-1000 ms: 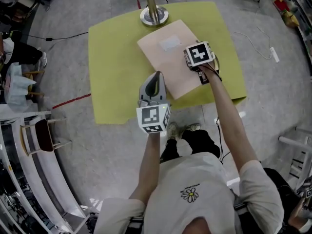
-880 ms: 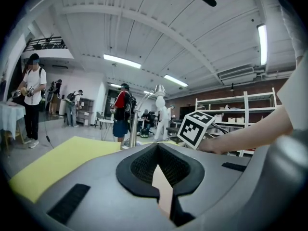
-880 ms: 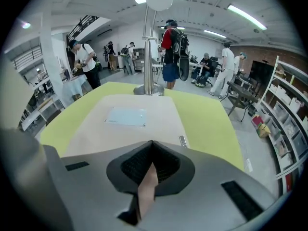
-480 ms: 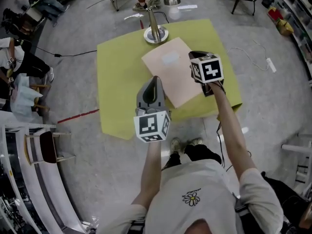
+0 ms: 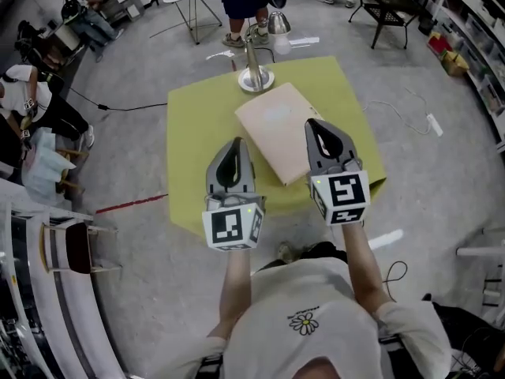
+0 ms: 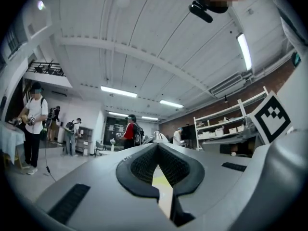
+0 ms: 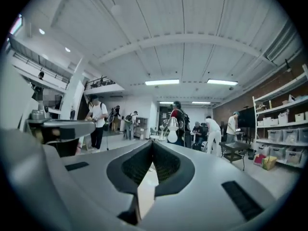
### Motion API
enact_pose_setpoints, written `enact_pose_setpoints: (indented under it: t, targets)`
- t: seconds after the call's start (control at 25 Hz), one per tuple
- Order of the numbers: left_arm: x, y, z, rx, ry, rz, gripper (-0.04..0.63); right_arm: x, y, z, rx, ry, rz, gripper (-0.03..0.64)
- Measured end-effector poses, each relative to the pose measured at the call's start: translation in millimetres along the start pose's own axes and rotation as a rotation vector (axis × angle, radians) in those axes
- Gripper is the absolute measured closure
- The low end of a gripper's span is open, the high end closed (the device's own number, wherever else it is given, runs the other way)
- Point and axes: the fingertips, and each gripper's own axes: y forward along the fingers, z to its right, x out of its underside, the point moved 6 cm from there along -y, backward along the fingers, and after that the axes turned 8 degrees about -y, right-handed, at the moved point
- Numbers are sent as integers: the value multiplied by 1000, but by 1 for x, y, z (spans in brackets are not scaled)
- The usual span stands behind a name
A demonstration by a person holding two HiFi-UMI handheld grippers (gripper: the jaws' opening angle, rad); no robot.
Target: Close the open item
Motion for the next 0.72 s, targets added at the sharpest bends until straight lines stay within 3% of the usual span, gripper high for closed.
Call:
enact_pose_setpoints:
  t: [0.16, 0.32, 0.52, 0.72]
  targets:
    - [-3, -35, -2, -28, 42, 60, 581, -5, -37, -26, -26, 22, 101, 606]
    - [8, -63, -16, -65, 41, 42, 581, -3, -56, -47, -11, 13, 141, 606]
    - [7, -69, -26, -70, 69, 36, 581, 10, -56, -58, -8, 55, 112, 606]
    - [7, -69, -27, -54, 58, 28, 581, 8, -58, -65, -1, 25, 85, 606]
